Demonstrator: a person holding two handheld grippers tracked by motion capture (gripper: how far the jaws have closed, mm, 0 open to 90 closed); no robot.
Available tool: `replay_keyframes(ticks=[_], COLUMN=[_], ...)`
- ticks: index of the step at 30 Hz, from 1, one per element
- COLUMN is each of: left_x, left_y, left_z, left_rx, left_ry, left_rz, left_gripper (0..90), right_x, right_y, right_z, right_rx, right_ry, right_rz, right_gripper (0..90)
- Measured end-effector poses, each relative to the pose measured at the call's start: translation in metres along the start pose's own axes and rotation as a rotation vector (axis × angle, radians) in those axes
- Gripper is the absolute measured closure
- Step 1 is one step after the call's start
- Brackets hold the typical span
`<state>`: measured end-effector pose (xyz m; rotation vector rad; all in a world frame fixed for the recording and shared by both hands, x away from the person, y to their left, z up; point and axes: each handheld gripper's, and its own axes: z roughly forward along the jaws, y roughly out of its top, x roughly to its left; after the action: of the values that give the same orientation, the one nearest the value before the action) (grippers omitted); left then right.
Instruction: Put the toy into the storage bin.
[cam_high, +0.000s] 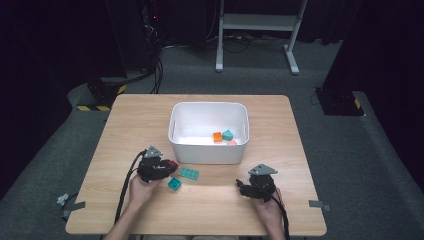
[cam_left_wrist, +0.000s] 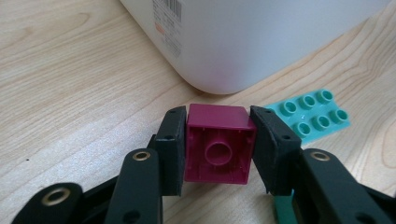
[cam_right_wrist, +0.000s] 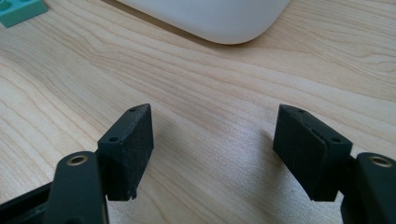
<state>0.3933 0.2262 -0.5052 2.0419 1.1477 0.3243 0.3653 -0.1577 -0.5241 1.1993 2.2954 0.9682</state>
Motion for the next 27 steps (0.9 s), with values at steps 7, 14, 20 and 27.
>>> replay_keyframes(ticks=[7,14,20,27], left_x=[-0.001,0.000,-0.002,0.004], left_y=[0.001,0.002,0.002,0.002], left_z=[-0.005,-0.012,-0.021,-0.035], left_rx=[-0.002,-0.023,-0.028,-0.045], left_ry=[-0.006,-0.003,0.000,0.003], left_rz=[0.005,-0.004,-0.013,-0.046], left_gripper=[58.3,58.4,58.4,58.5], right_x=[0.000,0.000,0.000,0.000], right_y=[0.000,0.000,0.000,0.000], right_z=[0.000,0.000,0.000,0.000], right_rx=[-0.001,0.000,0.001,-0.001], right_ry=[0.001,0.000,0.001,0.000], right_rz=[0.001,0.000,0.001,0.001], right_gripper=[28.5,28.5,28.5,28.5])
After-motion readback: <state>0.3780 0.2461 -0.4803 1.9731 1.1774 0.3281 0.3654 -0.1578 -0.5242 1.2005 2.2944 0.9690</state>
